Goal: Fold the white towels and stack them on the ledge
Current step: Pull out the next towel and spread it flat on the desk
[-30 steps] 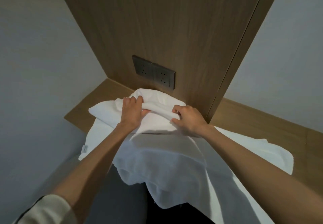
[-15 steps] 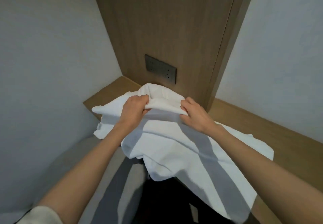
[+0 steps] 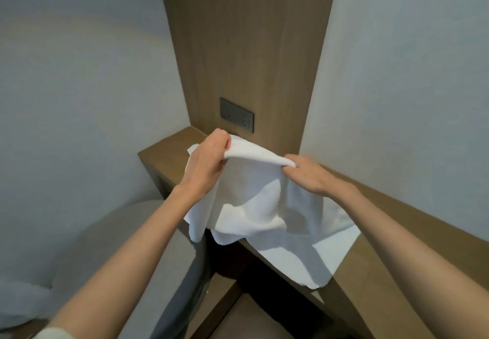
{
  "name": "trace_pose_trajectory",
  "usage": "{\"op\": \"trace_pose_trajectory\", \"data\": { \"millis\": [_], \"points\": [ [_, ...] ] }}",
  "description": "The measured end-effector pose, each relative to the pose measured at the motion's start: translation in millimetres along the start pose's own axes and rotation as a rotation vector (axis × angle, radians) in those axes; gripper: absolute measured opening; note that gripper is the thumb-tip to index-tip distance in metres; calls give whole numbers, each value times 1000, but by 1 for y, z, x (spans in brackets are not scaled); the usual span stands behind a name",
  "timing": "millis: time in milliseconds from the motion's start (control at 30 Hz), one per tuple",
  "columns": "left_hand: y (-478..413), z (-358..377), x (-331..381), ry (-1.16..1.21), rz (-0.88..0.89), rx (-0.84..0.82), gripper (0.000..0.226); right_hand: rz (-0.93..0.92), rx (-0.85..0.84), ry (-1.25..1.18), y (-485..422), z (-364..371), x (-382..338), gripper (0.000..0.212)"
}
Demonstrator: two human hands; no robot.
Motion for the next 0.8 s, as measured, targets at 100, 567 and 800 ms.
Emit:
{"op": "trace_pose_trajectory", "data": {
  "millis": [100, 567, 800],
  "points": [
    [-8, -9, 17, -57, 40, -1, 22, 60, -11, -75, 24, -14, 3, 18],
    [-32, -28, 86, -8, 193, -17, 52, 99, 1050, -33, 189, -163, -26, 46],
    [-12, -37, 124, 166, 168, -25, 57, 219, 1327, 225, 297, -183, -53, 43]
  ]
}}
Point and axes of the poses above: each hand's wrist, its own y-axis away from the middle knuckle, its own z-axis out of the palm, x = y × z, the point moved 9 cm from there along -y, towards the middle knuckle, and after that the axes turned 6 degrees about x, right-handed, at the moved point
